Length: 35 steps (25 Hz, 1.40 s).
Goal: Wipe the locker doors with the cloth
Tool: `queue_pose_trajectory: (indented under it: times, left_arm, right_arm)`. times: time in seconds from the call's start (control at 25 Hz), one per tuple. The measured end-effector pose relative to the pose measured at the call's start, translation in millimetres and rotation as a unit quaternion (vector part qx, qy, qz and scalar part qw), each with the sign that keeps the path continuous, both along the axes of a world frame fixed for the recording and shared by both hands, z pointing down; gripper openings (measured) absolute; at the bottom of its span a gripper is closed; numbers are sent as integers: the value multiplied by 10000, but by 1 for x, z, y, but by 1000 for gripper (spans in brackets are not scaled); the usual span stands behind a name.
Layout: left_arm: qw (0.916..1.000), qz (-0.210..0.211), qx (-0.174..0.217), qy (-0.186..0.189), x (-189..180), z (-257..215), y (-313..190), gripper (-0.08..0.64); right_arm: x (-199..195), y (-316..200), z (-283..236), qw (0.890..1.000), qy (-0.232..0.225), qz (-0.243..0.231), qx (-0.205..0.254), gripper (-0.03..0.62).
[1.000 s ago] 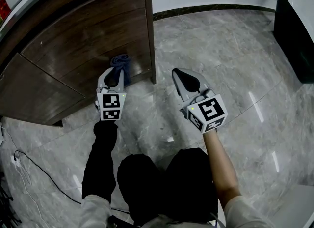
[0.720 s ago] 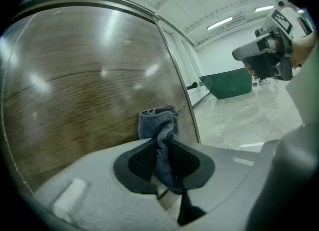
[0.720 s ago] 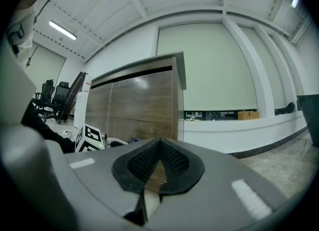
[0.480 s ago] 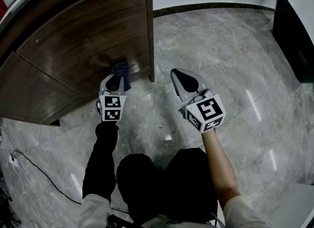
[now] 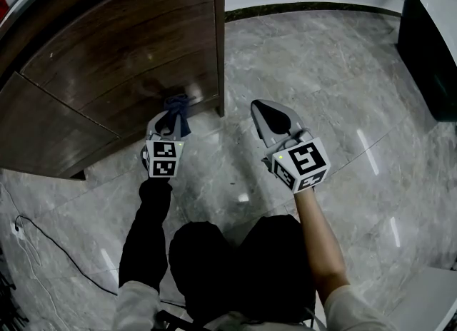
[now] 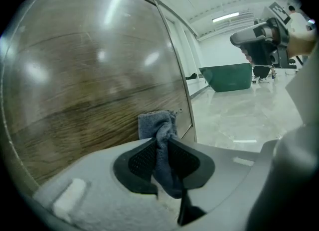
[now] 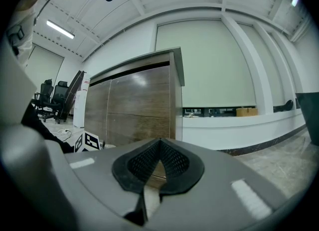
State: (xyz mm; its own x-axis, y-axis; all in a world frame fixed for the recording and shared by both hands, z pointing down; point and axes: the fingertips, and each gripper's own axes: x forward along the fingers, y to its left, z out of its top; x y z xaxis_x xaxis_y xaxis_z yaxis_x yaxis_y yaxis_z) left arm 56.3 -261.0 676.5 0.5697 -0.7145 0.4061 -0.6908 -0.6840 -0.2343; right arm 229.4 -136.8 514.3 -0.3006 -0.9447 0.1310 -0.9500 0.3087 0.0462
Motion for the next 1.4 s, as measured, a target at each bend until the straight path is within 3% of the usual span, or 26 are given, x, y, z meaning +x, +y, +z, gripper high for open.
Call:
queue_pose_trajectory:
  times: [0.24,0.44,0.76,0.96,1.24,1.4]
  left_arm:
    - [9981,177,582,121,-12,-62,29,69]
    - [9925,211,1117,451,-24,-131,50,69]
    - [9690,137,2239,1038,-37,-264,67,69]
    - [9539,75,2710,1286,-40,-332,59,69]
    - [9349,-274,3223,1463,-54,-392,38,69]
    - [9353,-485,3225,1374,-66,-390,21,69]
  right_arm:
    - [-5,4,-3,9999,-68,-44,63,5]
    - [-15,5,-11,9997,-134,-119,160,5]
    - [-20,9,-24,9992,-225,-134,307,6]
    - [-18,10,-33,9987,-265,-136,405,5]
    - [-15,9,-44,9982,-267,-164,513,6]
    - [-14,9,-41,9983,-259,-149,503,6]
